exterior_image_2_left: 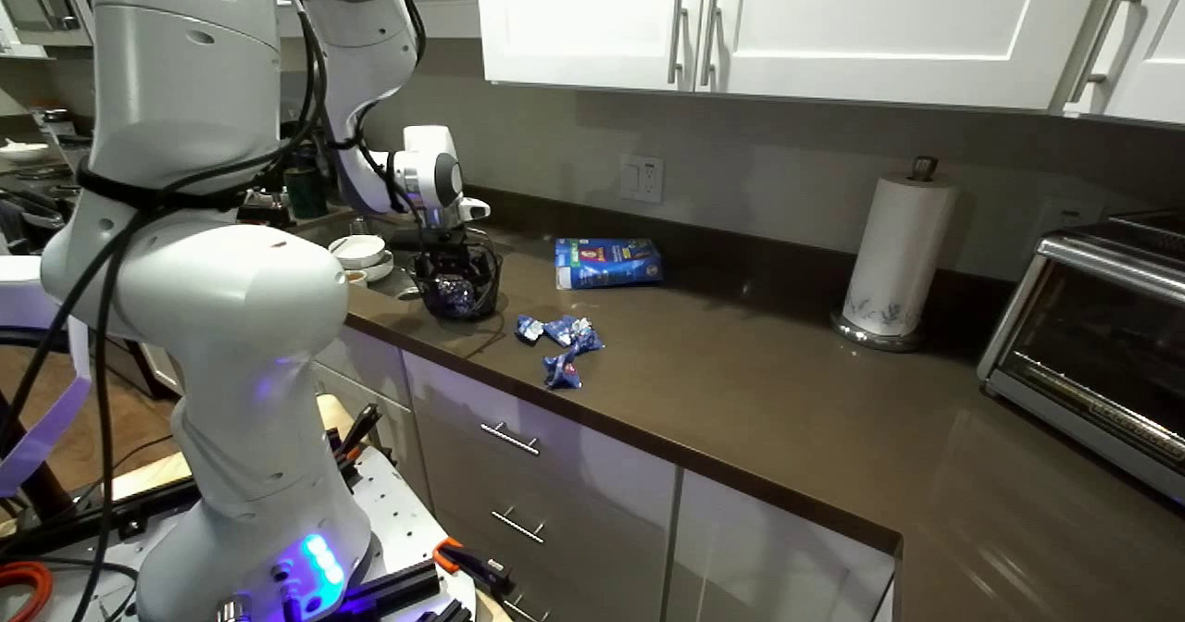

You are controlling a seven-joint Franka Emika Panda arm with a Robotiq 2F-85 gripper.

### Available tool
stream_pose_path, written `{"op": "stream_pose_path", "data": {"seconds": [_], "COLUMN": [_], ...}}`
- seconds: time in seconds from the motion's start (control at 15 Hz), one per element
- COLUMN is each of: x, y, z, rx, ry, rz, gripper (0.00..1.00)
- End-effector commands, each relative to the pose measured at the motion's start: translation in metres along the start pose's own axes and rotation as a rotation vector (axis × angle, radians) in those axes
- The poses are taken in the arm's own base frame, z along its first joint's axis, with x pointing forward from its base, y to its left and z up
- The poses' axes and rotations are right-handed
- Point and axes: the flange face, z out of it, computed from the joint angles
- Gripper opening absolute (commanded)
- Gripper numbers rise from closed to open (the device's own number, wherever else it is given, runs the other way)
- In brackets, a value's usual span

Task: Remove one blue sachet from the black basket and put it on the right side of the countertop

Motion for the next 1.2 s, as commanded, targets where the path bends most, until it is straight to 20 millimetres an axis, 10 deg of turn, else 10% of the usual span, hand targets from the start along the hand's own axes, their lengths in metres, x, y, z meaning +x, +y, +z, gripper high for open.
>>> {"op": "stream_pose_path", "data": {"seconds": [0.0,0.73,1.13], "x": [0.005,0.001,0.0], "y": [0.006,0.015,0.001], "z": [0.002,0.011,-0.014], "rx": [-0.061,-0.186,-0.151], "ry": [0.006,-0.015,-0.012], "rz": [0.011,-0.048,-0.072], "gripper": [0.8,0.08,0.02]}}
